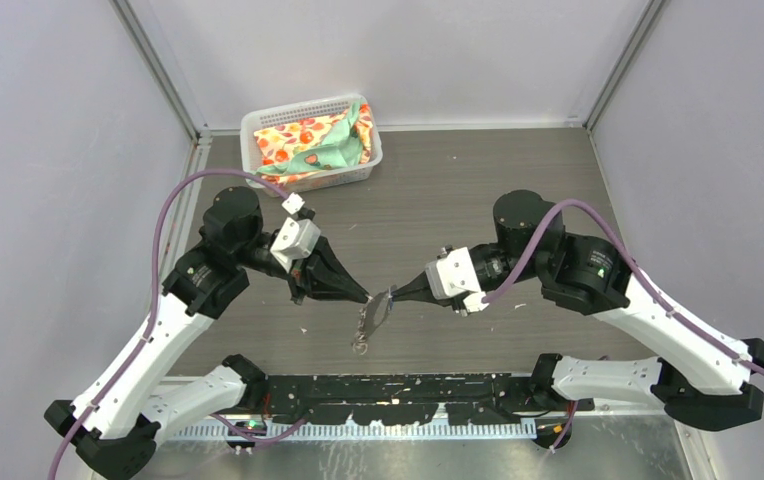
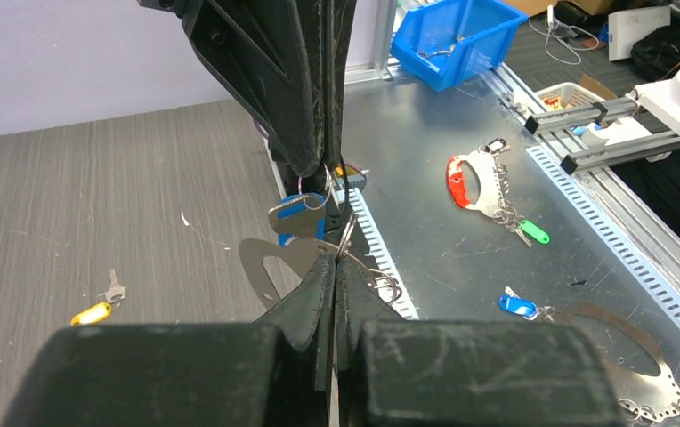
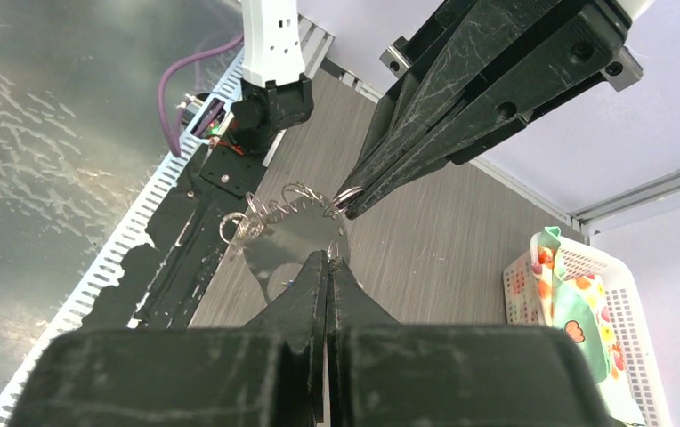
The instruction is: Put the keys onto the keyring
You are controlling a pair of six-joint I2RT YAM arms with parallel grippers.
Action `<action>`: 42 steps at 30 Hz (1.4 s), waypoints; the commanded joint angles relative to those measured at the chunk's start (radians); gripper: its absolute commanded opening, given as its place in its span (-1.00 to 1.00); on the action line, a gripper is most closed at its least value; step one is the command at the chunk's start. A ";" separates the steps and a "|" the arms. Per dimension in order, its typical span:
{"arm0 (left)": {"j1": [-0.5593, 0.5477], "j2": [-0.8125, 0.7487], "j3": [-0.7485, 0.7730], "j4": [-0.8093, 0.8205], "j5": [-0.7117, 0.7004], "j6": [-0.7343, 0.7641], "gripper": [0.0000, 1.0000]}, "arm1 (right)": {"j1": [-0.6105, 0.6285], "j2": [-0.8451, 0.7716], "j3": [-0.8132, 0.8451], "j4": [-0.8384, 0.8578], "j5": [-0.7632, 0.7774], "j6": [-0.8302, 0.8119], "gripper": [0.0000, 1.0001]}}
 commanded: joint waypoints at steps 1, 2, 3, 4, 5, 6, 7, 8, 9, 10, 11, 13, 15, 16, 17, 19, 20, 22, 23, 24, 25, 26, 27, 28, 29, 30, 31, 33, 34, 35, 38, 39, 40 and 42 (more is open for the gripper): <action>-0.004 -0.020 0.039 0.049 -0.013 -0.034 -1.00 | 0.008 0.006 0.025 0.035 -0.016 -0.019 -0.98; -0.003 -0.021 0.038 0.048 -0.013 -0.038 -0.99 | 0.010 0.009 0.027 0.030 -0.017 -0.021 -0.98; -0.003 -0.023 0.036 0.048 -0.014 -0.041 -0.99 | 0.012 0.009 0.026 0.030 -0.017 -0.024 -0.98; -0.003 -0.025 0.032 0.047 -0.017 -0.044 -1.00 | 0.014 0.009 0.025 0.030 -0.016 -0.025 -0.98; -0.003 -0.027 0.028 0.045 -0.021 -0.046 -0.99 | 0.016 0.009 0.025 0.030 -0.015 -0.026 -0.98; -0.004 -0.028 0.024 0.045 -0.024 -0.045 -1.00 | 0.019 0.011 0.025 0.028 -0.014 -0.029 -0.98; -0.003 -0.028 0.023 0.046 -0.027 -0.045 -1.00 | 0.022 0.011 0.024 0.025 -0.015 -0.034 -0.98; -0.003 -0.026 0.025 0.046 -0.027 -0.045 -0.99 | 0.025 0.012 0.023 0.017 -0.017 -0.045 -0.98; -0.004 -0.023 0.027 0.047 -0.025 -0.045 -0.99 | 0.026 0.013 0.021 0.013 -0.017 -0.052 -0.98; -0.003 -0.021 0.029 0.048 -0.024 -0.047 -0.99 | 0.030 0.015 0.020 0.013 -0.018 -0.055 -0.98; -0.003 -0.018 0.030 0.049 -0.024 -0.049 -0.99 | 0.034 0.016 0.021 0.011 -0.017 -0.058 -0.98; -0.004 -0.018 0.029 0.049 -0.022 -0.049 -0.99 | 0.037 0.021 0.024 0.012 -0.014 -0.061 -0.98; -0.004 -0.020 0.027 0.050 -0.022 -0.048 -0.99 | 0.040 0.025 0.029 0.015 -0.011 -0.066 -0.98; -0.003 -0.022 0.025 0.051 -0.023 -0.046 -0.99 | 0.042 0.026 0.031 0.018 -0.008 -0.068 -0.98; -0.003 -0.023 0.023 0.050 -0.024 -0.044 -0.99 | 0.043 0.029 0.032 0.022 -0.005 -0.068 -0.98; -0.004 -0.026 0.022 0.050 -0.029 -0.039 -0.99 | 0.045 0.033 0.034 0.024 -0.004 -0.070 -0.98; -0.004 -0.026 0.023 0.050 -0.034 -0.036 -0.99 | 0.044 0.034 0.035 0.026 0.000 -0.070 -0.98; -0.004 -0.027 0.024 0.052 -0.034 -0.034 -0.99 | 0.047 0.035 0.033 0.031 0.010 -0.068 -0.98; -0.003 -0.028 0.023 0.052 -0.033 -0.033 -1.00 | 0.048 0.035 0.031 0.036 0.012 -0.067 -0.98; -0.004 -0.029 0.021 0.052 -0.032 -0.032 -0.99 | 0.048 0.033 0.030 0.038 0.016 -0.066 -0.98; -0.004 -0.031 0.018 0.051 -0.030 -0.029 -1.00 | 0.048 0.032 0.029 0.040 0.018 -0.067 -0.98; -0.004 -0.032 0.017 0.052 -0.026 -0.027 -0.99 | 0.048 0.031 0.030 0.040 0.023 -0.068 -0.98; -0.004 -0.033 0.016 0.051 -0.024 -0.025 -0.99 | 0.048 0.029 0.030 0.040 0.028 -0.068 -0.98; -0.003 -0.034 0.014 0.051 -0.023 -0.024 -0.99 | 0.049 0.027 0.030 0.039 0.035 -0.069 -0.98; -0.003 -0.034 0.013 0.051 -0.021 -0.023 -0.99 | 0.049 0.024 0.030 0.036 0.043 -0.072 -0.98; -0.003 -0.035 0.012 0.051 -0.022 -0.020 -0.99 | 0.048 0.020 0.030 0.031 0.050 -0.075 -0.98; -0.003 -0.036 0.012 0.050 -0.021 -0.019 -0.99 | 0.049 0.016 0.030 0.027 0.058 -0.077 -0.98; -0.003 -0.036 0.013 0.050 -0.021 -0.019 -0.99 | 0.049 0.010 0.026 0.022 0.064 -0.080 -0.98; -0.004 -0.034 0.012 0.052 -0.020 -0.018 -0.99 | 0.048 0.008 0.026 0.021 0.064 -0.079 -0.98; -0.003 -0.034 0.013 0.052 -0.021 -0.017 -0.99 | 0.049 0.008 0.025 0.021 0.063 -0.079 -0.98; -0.004 -0.032 0.013 0.057 -0.030 -0.019 -0.99 | 0.049 0.008 0.027 0.023 0.060 -0.079 -0.98; -0.004 -0.033 0.013 0.058 -0.036 -0.019 -0.99 | 0.049 0.009 0.028 0.026 0.057 -0.079 -0.98; -0.003 -0.033 0.012 0.060 -0.042 -0.021 -0.99 | 0.049 0.010 0.030 0.027 0.054 -0.079 -0.98; -0.004 -0.033 0.011 0.061 -0.051 -0.022 -0.99 | 0.049 0.014 0.030 0.031 0.051 -0.079 -0.98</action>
